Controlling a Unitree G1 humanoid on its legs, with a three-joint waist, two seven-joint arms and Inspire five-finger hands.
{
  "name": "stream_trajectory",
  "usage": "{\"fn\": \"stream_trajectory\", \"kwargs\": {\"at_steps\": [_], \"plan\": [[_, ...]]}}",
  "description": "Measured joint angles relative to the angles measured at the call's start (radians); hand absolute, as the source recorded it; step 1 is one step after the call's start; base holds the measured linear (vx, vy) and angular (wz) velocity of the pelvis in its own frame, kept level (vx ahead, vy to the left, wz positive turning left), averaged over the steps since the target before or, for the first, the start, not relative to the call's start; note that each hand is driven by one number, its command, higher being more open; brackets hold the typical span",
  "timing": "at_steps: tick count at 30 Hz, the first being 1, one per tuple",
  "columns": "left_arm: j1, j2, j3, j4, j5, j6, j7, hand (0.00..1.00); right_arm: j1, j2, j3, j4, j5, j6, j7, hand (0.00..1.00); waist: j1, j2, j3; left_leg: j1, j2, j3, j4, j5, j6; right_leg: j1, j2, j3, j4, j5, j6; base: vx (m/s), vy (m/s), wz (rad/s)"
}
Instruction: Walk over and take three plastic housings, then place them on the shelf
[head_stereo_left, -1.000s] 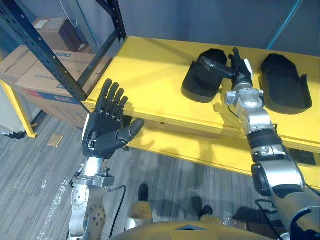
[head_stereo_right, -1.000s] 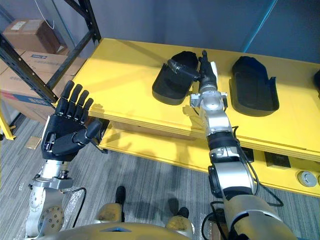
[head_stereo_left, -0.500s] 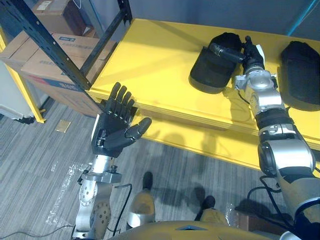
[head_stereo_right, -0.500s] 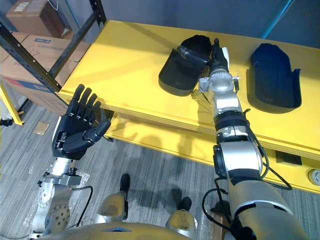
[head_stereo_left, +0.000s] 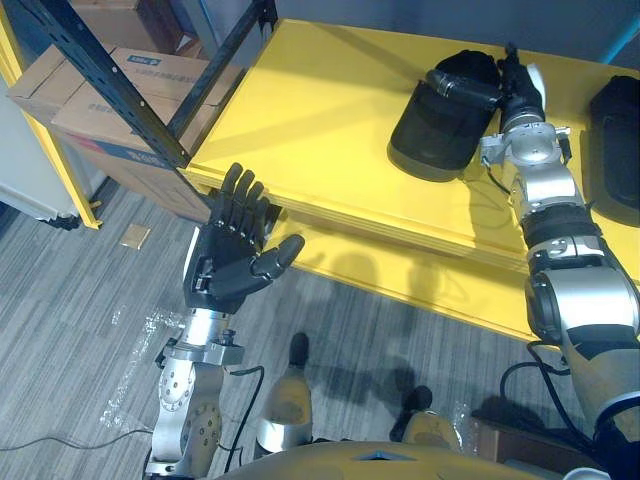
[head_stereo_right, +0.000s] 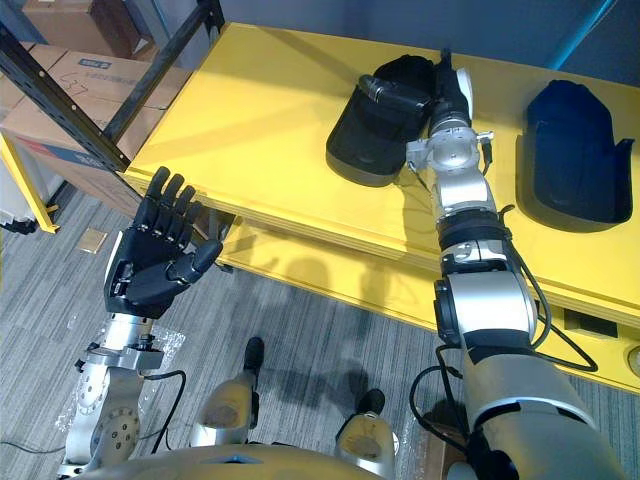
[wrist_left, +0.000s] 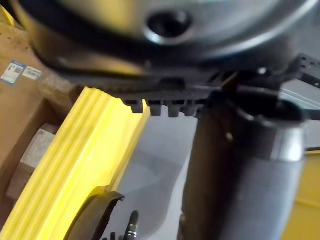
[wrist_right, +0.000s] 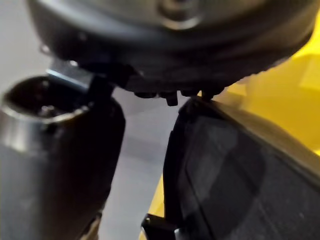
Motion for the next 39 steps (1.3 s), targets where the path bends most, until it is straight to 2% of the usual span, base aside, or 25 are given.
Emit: {"fn": "stream_trajectory", "kwargs": {"at_steps": [3, 5, 7, 9, 10, 12, 14, 17, 19, 21, 23, 31, 33, 36, 39], "plan": [[0.005, 0.000, 0.000, -0.001, -0.006, -0.001, -0.015, 1.00, 0.041, -0.003, -0.019, -0.209, -0.101, -0.025, -0.097, 1.00, -0.015, 0.004, 0.004, 0.000, -0.002, 0.003, -0.001, 0.000, 0.000, -0.002, -0.002, 0.001, -0.001, 0.001, 0.001, -0.04, -0.009, -0.03], [0.008, -0.001, 0.001, -0.002, -0.010, -0.002, -0.028, 1.00, 0.144, -0.005, -0.038, -0.530, -0.164, -0.098, -0.134, 1.00, -0.024, 0.004, 0.004, 0.002, -0.001, 0.013, -0.001, -0.004, -0.002, -0.007, -0.001, 0.008, -0.004, 0.002, 0.002, 0.00, -0.015, -0.12], [0.013, -0.001, 0.000, -0.002, -0.010, -0.002, -0.036, 1.00, 0.212, -0.003, -0.025, -0.715, -0.199, -0.144, -0.136, 1.00, -0.030, 0.003, 0.003, 0.017, -0.001, 0.025, -0.006, -0.006, -0.003, -0.004, -0.001, 0.021, -0.006, 0.002, 0.002, 0.02, -0.013, -0.19], [0.022, 0.000, -0.002, -0.006, -0.009, -0.004, -0.041, 1.00, 0.298, 0.014, 0.040, -0.913, -0.236, -0.187, -0.105, 1.00, -0.055, -0.002, 0.000, 0.038, -0.001, 0.036, -0.006, -0.013, -0.002, 0.012, 0.000, 0.028, -0.011, 0.002, 0.002, 0.02, -0.015, -0.17], [0.021, 0.000, -0.004, -0.007, -0.009, -0.004, -0.044, 1.00, 0.320, 0.021, 0.058, -0.947, -0.227, -0.193, -0.082, 1.00, -0.060, -0.004, -0.002, 0.044, 0.000, 0.038, -0.006, -0.014, -0.003, 0.016, 0.000, 0.030, -0.014, 0.002, 0.002, -0.01, -0.017, -0.13], [0.019, 0.000, -0.014, -0.012, -0.009, -0.004, -0.060, 1.00, 0.416, 0.072, 0.145, -1.027, -0.107, -0.187, 0.028, 1.00, -0.073, -0.021, -0.022, 0.059, 0.004, 0.051, -0.006, -0.021, -0.005, 0.028, 0.006, 0.038, -0.026, 0.004, 0.005, -0.02, -0.019, -0.15], [0.015, 0.000, -0.024, -0.017, -0.008, -0.004, -0.072, 1.00, 0.482, 0.117, 0.226, -1.033, -0.028, -0.155, 0.096, 1.00, -0.072, -0.036, -0.041, 0.063, 0.005, 0.059, -0.006, -0.024, -0.005, 0.032, 0.009, 0.045, -0.037, 0.005, 0.006, -0.03, -0.013, -0.11], [0.004, 0.000, -0.028, -0.028, -0.006, -0.001, -0.073, 1.00, 0.530, 0.209, 0.358, -0.997, 0.054, -0.054, 0.166, 1.00, -0.063, -0.057, -0.058, 0.069, 0.005, 0.061, -0.006, -0.026, -0.004, 0.044, 0.010, 0.045, -0.045, 0.010, 0.011, -0.01, -0.006, 0.00], [-0.001, 0.000, -0.029, -0.048, -0.006, 0.006, -0.074, 1.00, 0.533, 0.261, 0.414, -0.945, 0.083, -0.013, 0.172, 1.00, -0.045, -0.067, -0.073, 0.071, 0.004, 0.060, -0.006, -0.025, -0.004, 0.051, 0.012, 0.043, -0.055, 0.015, 0.010, 0.00, -0.009, 0.03], [-0.001, -0.001, -0.027, -0.079, -0.006, 0.006, -0.075, 1.00, 0.534, 0.318, 0.437, -0.894, 0.119, 0.004, 0.162, 1.00, -0.027, -0.075, -0.080, 0.071, 0.003, 0.053, -0.006, -0.025, -0.004, 0.059, 0.013, 0.035, -0.062, 0.018, 0.011, -0.01, -0.013, 0.10], [0.004, -0.004, -0.014, -0.091, -0.005, 0.006, -0.073, 1.00, 0.539, 0.378, 0.453, -0.843, 0.162, 0.012, 0.126, 1.00, -0.014, -0.081, -0.100, 0.070, 0.000, 0.042, -0.007, -0.025, -0.004, 0.073, 0.014, 0.023, -0.076, 0.021, 0.012, 0.00, -0.013, 0.14], [0.045, -0.030, 0.000, -0.082, 0.003, 0.027, -0.007, 1.00, 0.541, 0.498, 0.551, -0.650, 0.160, 0.007, -0.029, 1.00, -0.014, -0.074, -0.146, 0.064, 0.001, 0.035, -0.009, -0.025, -0.004, 0.081, 0.020, 0.013, -0.095, 0.021, 0.008, -0.01, -0.004, 0.02], [0.059, -0.035, -0.004, -0.058, 0.004, 0.029, 0.008, 1.00, 0.541, 0.555, 0.548, -0.551, 0.153, -0.024, -0.138, 1.00, -0.013, -0.069, -0.152, 0.057, 0.001, 0.027, -0.009, -0.025, -0.005, 0.081, 0.022, 0.004, -0.098, 0.022, 0.007, -0.02, -0.013, 0.09], [0.080, -0.039, -0.018, -0.045, 0.003, 0.029, 0.032, 1.00, 0.540, 0.583, 0.540, -0.462, 0.111, -0.044, -0.245, 1.00, 0.001, -0.067, -0.156, 0.047, 0.001, 0.021, -0.008, -0.024, -0.005, 0.080, 0.024, -0.003, -0.110, 0.028, 0.006, 0.00, -0.006, 0.07], [0.082, -0.040, -0.036, -0.040, 0.003, 0.028, 0.045, 1.00, 0.540, 0.598, 0.522, -0.416, 0.070, -0.057, -0.313, 1.00, 0.009, -0.066, -0.156, 0.046, 0.000, 0.019, -0.008, -0.024, -0.006, 0.080, 0.024, -0.004, -0.110, 0.028, 0.006, 0.00, 0.000, 0.00]]}}
